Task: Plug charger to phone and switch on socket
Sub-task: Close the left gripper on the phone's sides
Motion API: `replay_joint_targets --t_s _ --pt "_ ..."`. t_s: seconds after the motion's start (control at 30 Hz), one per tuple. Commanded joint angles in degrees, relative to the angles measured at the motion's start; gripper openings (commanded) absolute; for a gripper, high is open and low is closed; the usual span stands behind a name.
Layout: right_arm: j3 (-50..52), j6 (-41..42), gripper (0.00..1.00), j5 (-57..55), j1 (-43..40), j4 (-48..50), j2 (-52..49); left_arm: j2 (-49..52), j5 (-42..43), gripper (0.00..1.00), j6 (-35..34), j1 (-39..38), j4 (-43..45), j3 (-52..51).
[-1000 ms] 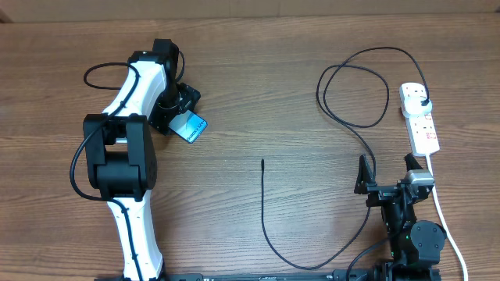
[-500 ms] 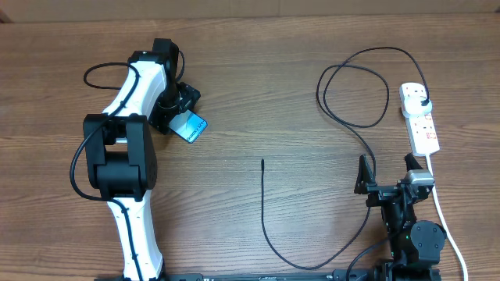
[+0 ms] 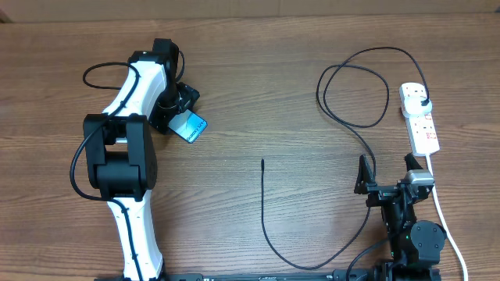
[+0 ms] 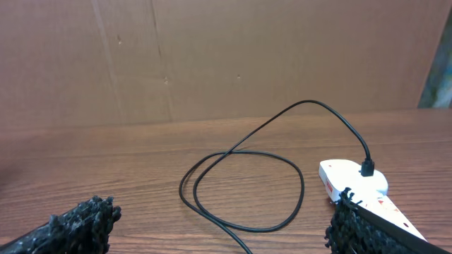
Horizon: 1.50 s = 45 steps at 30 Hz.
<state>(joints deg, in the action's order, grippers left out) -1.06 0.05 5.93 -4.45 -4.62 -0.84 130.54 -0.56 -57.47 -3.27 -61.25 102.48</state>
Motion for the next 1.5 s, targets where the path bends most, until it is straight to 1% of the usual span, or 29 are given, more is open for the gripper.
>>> replay_joint_targets --t_s 0.0,0.73,1.03,1.47 --pt "0.6 0.4 1.00 -0.5 0.3 0.2 0.7 0.3 -1.4 1.00 -1.9 0.4 0.1 1.2" --pt "0.6 0.4 1.00 -0.5 0.3 0.2 0.7 0.4 -1.4 1.00 -1.9 0.3 0.0 1.1" --pt "0.6 0.4 1.00 -0.5 0.3 0.2 0.7 3.1 -1.3 1.00 -1.9 0.4 0.2 1.0" --pt "0.6 0.4 1.00 -0.5 0.3 0.2 0.7 3.2 -1.3 1.00 -1.9 0.3 0.4 1.0"
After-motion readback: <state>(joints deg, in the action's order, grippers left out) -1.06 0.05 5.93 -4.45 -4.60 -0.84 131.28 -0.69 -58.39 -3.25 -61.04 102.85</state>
